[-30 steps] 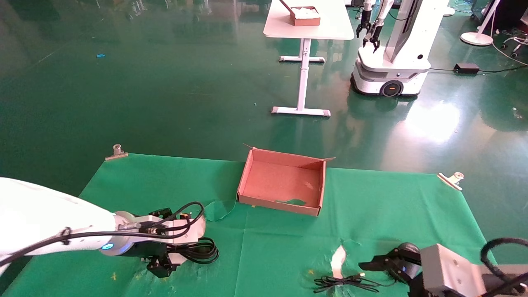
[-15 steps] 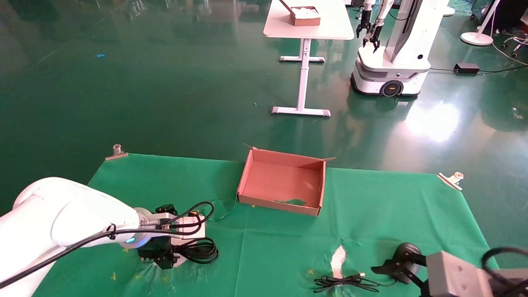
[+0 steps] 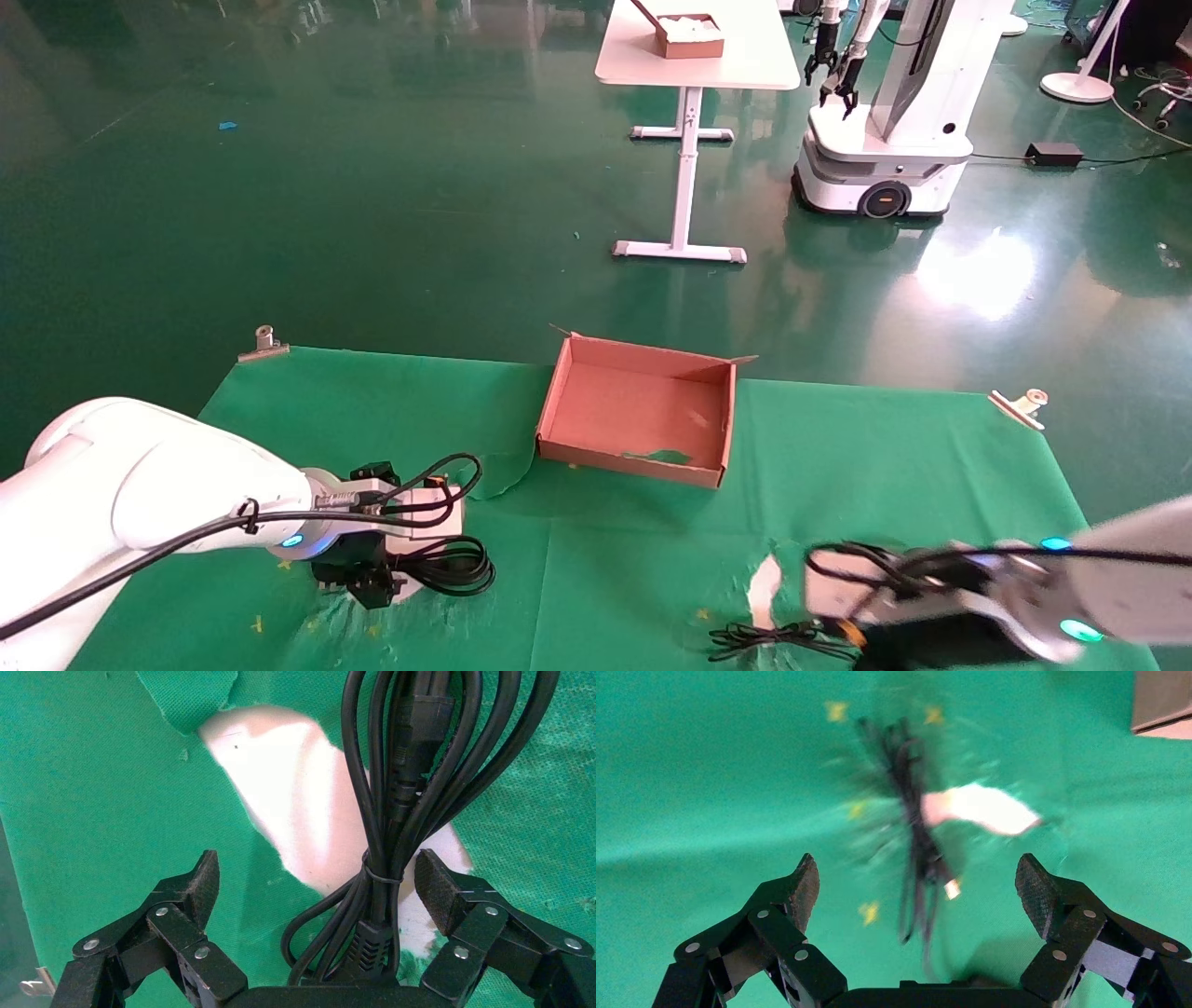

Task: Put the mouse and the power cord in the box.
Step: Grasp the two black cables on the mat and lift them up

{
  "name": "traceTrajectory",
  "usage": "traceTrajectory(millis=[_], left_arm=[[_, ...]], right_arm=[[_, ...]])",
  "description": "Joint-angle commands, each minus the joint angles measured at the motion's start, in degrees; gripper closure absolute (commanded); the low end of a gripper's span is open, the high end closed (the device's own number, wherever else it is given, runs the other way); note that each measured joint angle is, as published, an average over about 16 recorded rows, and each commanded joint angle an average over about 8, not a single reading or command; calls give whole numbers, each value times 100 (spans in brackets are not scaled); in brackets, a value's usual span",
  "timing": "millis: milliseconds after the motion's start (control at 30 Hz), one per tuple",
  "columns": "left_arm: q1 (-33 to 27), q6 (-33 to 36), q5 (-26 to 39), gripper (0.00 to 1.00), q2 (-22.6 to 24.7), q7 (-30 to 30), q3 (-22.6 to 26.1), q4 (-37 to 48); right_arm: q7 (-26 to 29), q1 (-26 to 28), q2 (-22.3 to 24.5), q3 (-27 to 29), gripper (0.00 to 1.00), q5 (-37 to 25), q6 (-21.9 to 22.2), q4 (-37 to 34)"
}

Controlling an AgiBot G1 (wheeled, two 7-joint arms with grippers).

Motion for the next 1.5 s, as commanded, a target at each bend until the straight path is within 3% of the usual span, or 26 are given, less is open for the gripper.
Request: traceTrajectory(millis=[33,167,200,267,300,433,467,500,567,1000,1500], left_arm=[[-3,-3,-3,0,3,6,0,10],[-5,-6,-5,0,5,12,-1,19],[-5,-6,-5,7,6,13,-1,20],[-6,-8,-4,32,7,14,0,24],[-7,-10,-3,45,9,14,1,27],[-9,-17,2,95,13,15,4,36],[-9,-18,3,100,14,15,5,38],[-10,-19,4,100,15,15,6,40],[-10,-18,1,100,14,15,5,39],[-10,-12,-10,100,11,16,2,33],[-10,-12,-10,100,11,16,2,33]], right_arm=[[36,104,-290,-110,0,-230,88,-295],[-4,242,-693,-277,0,-561,250,-769],[-10,269,-768,-309,0,-630,287,-865],[-12,310,-886,-357,5,-739,348,-1011],[-10,329,-942,-381,13,-798,382,-1083],[-9,374,-1059,-430,63,-925,450,-1251],[-9,382,-1074,-437,76,-943,457,-1271],[-9,389,-1090,-446,88,-962,466,-1295],[-9,386,-1079,-443,100,-952,464,-1290],[-20,154,-962,-388,100,-710,395,-890],[568,-332,-725,-331,100,-716,526,-210]])
